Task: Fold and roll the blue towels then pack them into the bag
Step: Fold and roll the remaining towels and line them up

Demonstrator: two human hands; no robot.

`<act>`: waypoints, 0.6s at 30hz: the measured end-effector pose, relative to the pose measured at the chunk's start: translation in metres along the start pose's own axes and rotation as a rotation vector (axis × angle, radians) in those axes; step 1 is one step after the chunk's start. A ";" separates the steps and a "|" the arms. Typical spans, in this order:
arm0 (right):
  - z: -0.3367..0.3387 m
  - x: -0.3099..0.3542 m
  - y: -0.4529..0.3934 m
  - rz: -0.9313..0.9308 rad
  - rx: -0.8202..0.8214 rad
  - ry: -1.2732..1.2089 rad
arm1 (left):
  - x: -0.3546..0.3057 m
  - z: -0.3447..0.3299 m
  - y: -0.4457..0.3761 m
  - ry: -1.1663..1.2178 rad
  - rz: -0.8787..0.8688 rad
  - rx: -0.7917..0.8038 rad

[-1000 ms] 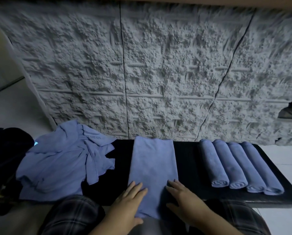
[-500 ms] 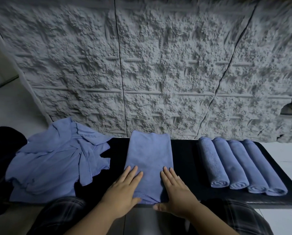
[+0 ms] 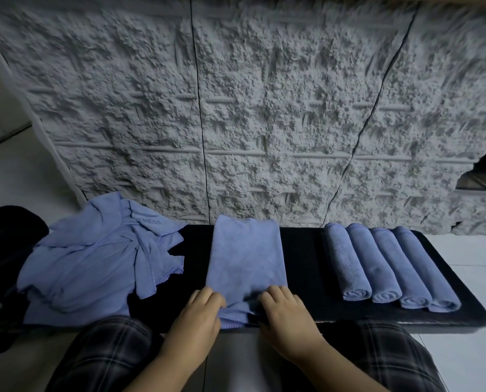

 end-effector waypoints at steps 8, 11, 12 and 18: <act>0.001 -0.026 0.004 -0.205 0.072 0.024 | 0.003 -0.001 0.004 0.051 0.120 -0.020; -0.007 -0.035 0.006 -0.282 0.203 0.016 | 0.011 -0.001 0.011 0.076 0.261 -0.028; -0.006 -0.035 0.007 -0.281 0.218 0.023 | 0.013 -0.002 0.013 0.083 0.279 -0.013; -0.013 -0.023 0.011 -0.204 0.178 0.104 | 0.000 -0.015 0.012 0.096 0.109 0.130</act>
Point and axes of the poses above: each hand's wrist, its own y-axis away from the middle knuckle, its own z-axis out of the back of the hand, x = y × z, the point moved 6 cm from there along -y, towards the middle knuckle, and after that the axes turned 14 degrees about -z, right-handed, at the moved point
